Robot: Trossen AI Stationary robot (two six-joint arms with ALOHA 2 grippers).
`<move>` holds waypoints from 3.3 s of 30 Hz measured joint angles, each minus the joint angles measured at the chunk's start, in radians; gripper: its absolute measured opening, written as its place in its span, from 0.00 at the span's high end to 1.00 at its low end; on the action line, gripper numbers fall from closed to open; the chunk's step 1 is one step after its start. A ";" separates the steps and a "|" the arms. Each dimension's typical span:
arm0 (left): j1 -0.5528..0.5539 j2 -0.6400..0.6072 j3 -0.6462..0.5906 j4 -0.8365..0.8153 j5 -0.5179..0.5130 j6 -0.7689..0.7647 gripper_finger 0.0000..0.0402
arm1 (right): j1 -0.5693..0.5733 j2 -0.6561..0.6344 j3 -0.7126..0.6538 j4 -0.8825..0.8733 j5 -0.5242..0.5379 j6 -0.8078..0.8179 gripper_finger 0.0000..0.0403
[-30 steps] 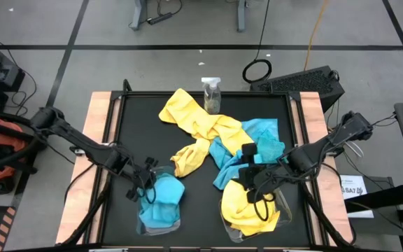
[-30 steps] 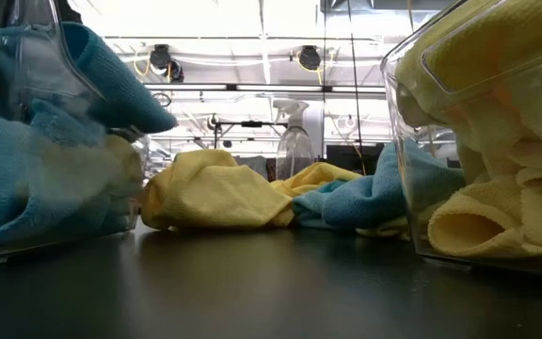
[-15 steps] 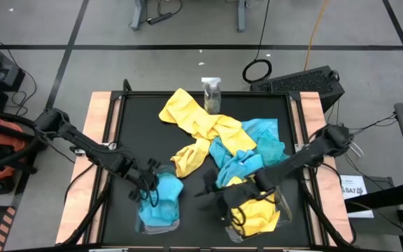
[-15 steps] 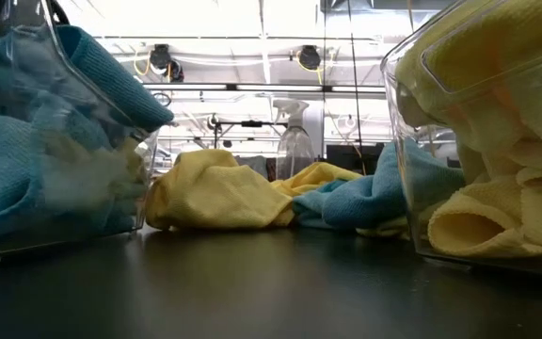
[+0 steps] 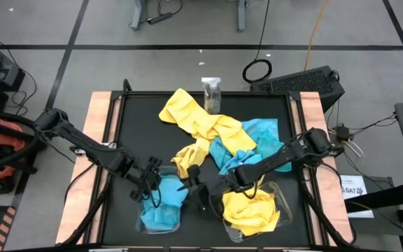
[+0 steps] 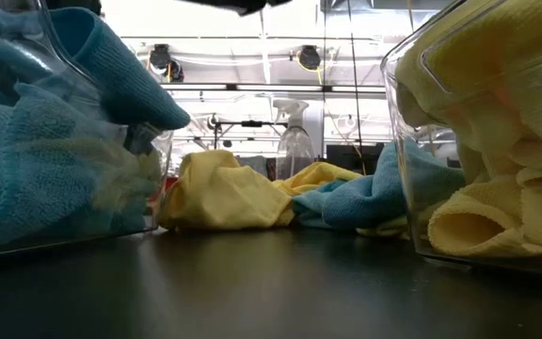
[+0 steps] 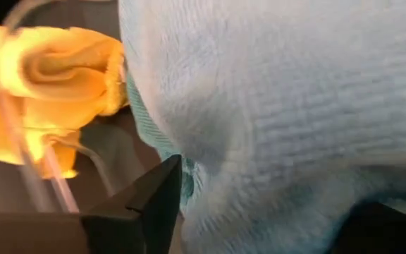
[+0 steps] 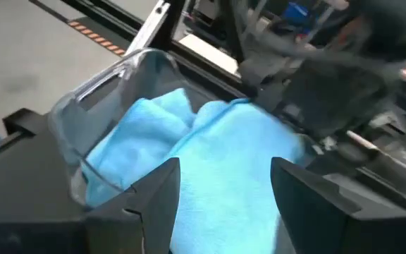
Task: Sort microfiber towel by color & place in baskets
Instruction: Put the blue microfiber towel into the left transparent bin, then put the yellow microfiber towel into the right transparent bin
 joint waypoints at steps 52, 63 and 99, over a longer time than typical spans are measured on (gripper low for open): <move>-0.007 0.195 0.205 0.048 0.152 -0.134 0.44 | 0.063 -0.115 0.001 -0.384 0.162 0.104 0.47; -0.006 0.239 0.103 0.058 0.133 -0.167 0.44 | 0.104 -0.315 0.001 -0.616 0.254 0.201 0.47; -0.007 0.102 0.112 0.105 0.158 -0.233 0.44 | -0.274 0.071 0.000 -0.467 0.111 0.074 0.47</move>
